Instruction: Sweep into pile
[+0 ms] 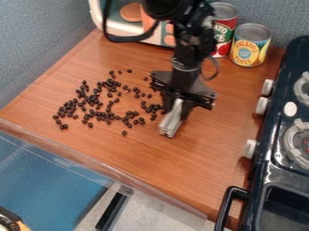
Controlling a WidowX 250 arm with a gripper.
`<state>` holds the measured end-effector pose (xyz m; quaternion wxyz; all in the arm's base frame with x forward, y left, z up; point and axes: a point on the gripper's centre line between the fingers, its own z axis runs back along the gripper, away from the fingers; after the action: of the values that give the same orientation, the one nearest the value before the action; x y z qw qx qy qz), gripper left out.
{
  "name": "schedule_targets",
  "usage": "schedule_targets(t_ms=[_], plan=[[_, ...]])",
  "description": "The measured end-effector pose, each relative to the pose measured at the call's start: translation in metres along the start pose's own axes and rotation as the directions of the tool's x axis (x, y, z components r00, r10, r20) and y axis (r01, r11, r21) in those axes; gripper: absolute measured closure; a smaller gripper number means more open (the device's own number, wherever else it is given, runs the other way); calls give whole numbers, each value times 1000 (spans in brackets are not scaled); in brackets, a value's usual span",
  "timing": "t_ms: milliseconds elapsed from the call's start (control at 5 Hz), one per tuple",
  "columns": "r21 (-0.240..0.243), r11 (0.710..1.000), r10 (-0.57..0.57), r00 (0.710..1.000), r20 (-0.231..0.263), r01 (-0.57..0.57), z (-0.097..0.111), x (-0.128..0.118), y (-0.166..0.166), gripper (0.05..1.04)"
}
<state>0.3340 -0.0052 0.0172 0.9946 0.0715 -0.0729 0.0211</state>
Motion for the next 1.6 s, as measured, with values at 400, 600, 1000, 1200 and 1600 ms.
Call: schedule_targets(t_ms=[400, 600, 1000, 1200, 1600], plan=[[26, 1000, -3, 1000, 11, 2, -6, 3, 33, 732], [47, 999, 5, 1000, 22, -6, -9, 11, 55, 733], [72, 997, 8, 1000, 21, -10, -16, 21, 88, 733], [77, 997, 1, 1000, 17, -3, -17, 21, 94, 733], [123, 991, 53, 999, 8, -54, -21, 17, 132, 733]])
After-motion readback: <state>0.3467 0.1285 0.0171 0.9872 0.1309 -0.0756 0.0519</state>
